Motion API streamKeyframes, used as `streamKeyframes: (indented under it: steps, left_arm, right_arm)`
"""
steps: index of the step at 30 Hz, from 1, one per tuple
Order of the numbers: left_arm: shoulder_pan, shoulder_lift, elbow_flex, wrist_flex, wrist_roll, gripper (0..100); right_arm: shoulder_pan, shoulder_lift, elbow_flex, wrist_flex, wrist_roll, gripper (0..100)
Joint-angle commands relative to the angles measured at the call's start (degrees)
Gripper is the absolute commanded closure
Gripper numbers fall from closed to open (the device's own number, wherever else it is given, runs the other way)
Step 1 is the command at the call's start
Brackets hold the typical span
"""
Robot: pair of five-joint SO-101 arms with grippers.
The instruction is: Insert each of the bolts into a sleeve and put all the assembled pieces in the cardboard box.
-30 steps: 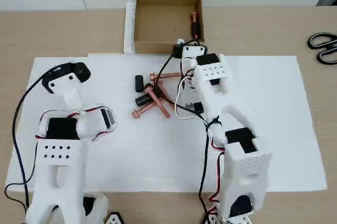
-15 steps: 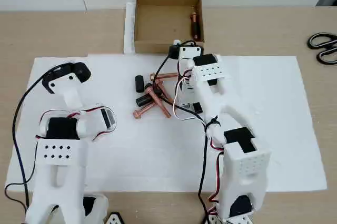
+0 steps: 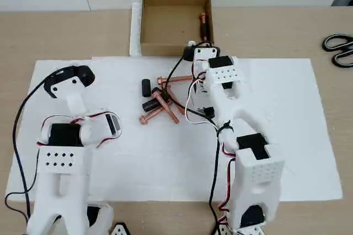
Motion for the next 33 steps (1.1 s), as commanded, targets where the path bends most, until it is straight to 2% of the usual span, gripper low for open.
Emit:
streamKeyframes:
  steps: [1, 9, 14, 17, 22, 25, 27, 30, 33]
  left_arm:
    - [-0.1, -0.5, -0.3, -0.2, 0.2, 87]
    - [0.3, -0.5, -1.5, 0.0, 0.3, 87]
    - [0.3, -0.1, -8.0, 2.2, 0.3, 99]
    - [0.7, -0.1, -11.7, 2.2, 0.3, 99]
    - [7.7, 0.4, -16.6, -0.8, 0.3, 99]
    - [11.6, 6.4, -17.9, -5.0, 0.8, 97]
    - [13.1, 14.1, -20.2, -5.6, 4.5, 94]
    - [14.4, 26.4, -26.5, -4.3, 9.1, 86]
    - [15.9, 35.8, -33.8, -0.6, 11.8, 84]
  right_arm:
    - [-0.3, 0.1, 0.2, 0.1, 0.7, 97.7]
    - [-0.4, -1.7, -1.9, 3.7, 0.7, 99.2]
    - [-0.5, -9.5, -3.4, 8.4, 0.4, 99.2]
    - [-0.2, -15.2, -3.3, 10.2, 0.4, 99.2]
    - [0.0, -19.9, -3.2, 10.5, 0.6, 99.2]
    - [0.1, -20.5, -3.2, 10.5, 0.6, 99.5]
    - [0.1, -20.5, -3.2, 10.5, 0.6, 99.5]
    - [0.1, -20.5, -3.2, 10.5, 0.6, 99.5]
    - [0.7, -20.5, -3.2, 10.5, 0.6, 99.5]
